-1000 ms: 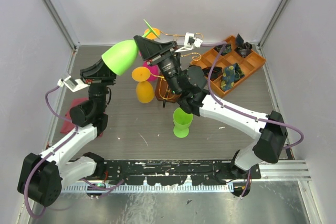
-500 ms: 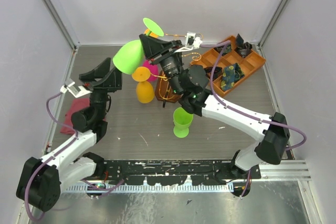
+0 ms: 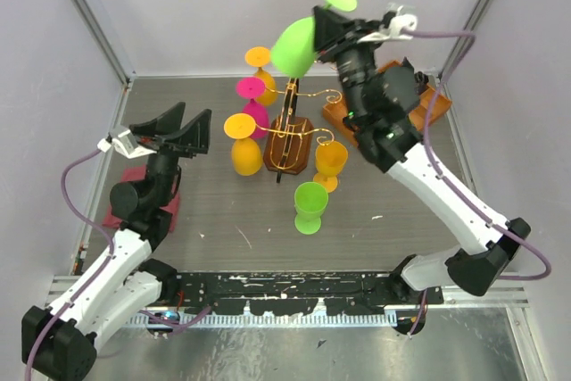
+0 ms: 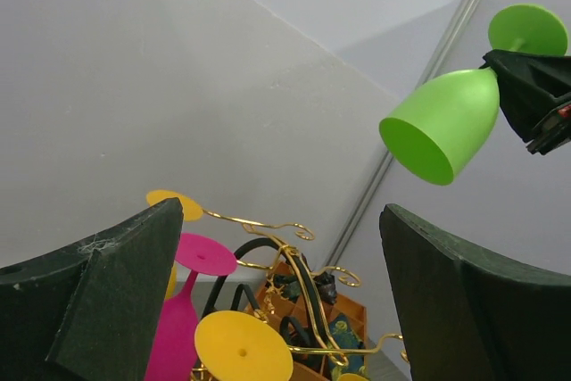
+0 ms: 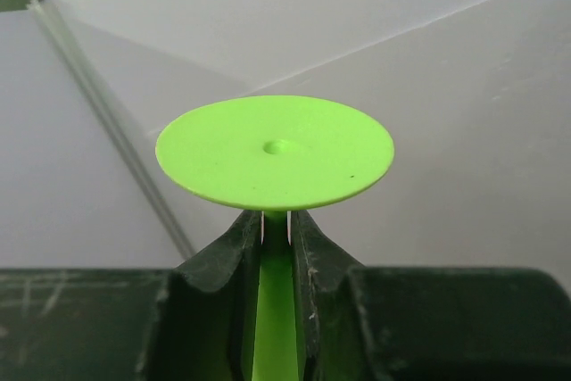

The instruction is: Place the wine glass upside down on the wine glass rack

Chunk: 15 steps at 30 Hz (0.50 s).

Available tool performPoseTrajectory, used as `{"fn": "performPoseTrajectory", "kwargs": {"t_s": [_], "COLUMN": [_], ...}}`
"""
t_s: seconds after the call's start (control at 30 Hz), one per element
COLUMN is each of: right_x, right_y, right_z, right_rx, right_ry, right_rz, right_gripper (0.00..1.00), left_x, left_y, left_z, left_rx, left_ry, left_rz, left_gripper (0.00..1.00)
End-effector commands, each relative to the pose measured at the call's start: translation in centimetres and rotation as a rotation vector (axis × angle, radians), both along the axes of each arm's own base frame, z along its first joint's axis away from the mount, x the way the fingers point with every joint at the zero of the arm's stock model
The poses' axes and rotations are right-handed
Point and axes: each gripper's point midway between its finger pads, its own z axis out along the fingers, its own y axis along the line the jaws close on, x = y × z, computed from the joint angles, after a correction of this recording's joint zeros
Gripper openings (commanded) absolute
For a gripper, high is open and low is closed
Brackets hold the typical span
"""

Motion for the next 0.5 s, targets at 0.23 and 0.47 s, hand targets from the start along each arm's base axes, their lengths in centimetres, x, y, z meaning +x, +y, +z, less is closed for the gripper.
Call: {"fn": "performPoseTrajectory", "kwargs": {"t_s": [0.23,0.47], "right_x": [7.8,11.1], "right_y": [-14.5,-17.4], "right_z": [-2.1,-8.4], "right_rx": [-0.221,-0.431], "right_ry": [0.079,0.121], "right_rz": [-0.190,-0.256], "right_gripper": [0.01,0.01], "left_x": [0.7,0.9], "left_y": [-0.2,0.2], "left_z": [-1.3,-1.7], "left_rx": [0.114,0.149], "left_ry": [0.080,0.072], "left_rz": [0.033,0.069], "left_gripper": [0.98,0.98]}}
